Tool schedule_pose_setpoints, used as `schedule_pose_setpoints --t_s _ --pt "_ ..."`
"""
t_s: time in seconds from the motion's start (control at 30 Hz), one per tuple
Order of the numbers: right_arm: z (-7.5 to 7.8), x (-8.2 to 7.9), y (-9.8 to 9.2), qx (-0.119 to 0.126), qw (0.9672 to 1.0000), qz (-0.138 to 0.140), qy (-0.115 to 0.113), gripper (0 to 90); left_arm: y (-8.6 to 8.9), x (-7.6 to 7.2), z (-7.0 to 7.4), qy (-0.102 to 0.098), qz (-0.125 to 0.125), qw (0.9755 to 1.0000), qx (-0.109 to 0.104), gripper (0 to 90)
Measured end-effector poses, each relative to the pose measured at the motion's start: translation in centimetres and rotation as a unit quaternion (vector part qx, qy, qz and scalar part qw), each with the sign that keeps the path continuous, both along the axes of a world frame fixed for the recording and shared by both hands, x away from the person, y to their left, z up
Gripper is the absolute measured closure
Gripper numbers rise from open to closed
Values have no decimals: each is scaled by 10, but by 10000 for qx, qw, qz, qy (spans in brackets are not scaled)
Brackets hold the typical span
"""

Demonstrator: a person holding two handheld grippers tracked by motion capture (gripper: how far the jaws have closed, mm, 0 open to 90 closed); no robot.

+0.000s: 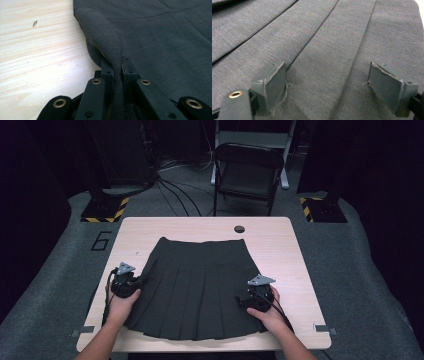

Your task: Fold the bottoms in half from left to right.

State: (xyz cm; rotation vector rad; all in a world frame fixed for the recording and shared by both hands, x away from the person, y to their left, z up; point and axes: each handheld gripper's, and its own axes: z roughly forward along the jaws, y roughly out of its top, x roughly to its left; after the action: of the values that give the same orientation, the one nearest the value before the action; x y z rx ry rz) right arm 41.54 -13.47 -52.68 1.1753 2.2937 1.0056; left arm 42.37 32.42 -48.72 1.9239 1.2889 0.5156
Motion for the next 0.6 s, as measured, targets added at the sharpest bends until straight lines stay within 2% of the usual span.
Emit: schedule_pose_setpoints --t_s 0.2,0.4,0.6 --pt "0 0 0 -17 10000 15 0 148 -13 0 18 -59 -160 9998 138 829" --pt "0 0 0 -17 10000 11 -13 148 -26 1 35 -19 -377 9993 81 830" --pt "0 0 0 -18 10000 11 -12 148 -37 2 51 -145 -553 9982 168 831"
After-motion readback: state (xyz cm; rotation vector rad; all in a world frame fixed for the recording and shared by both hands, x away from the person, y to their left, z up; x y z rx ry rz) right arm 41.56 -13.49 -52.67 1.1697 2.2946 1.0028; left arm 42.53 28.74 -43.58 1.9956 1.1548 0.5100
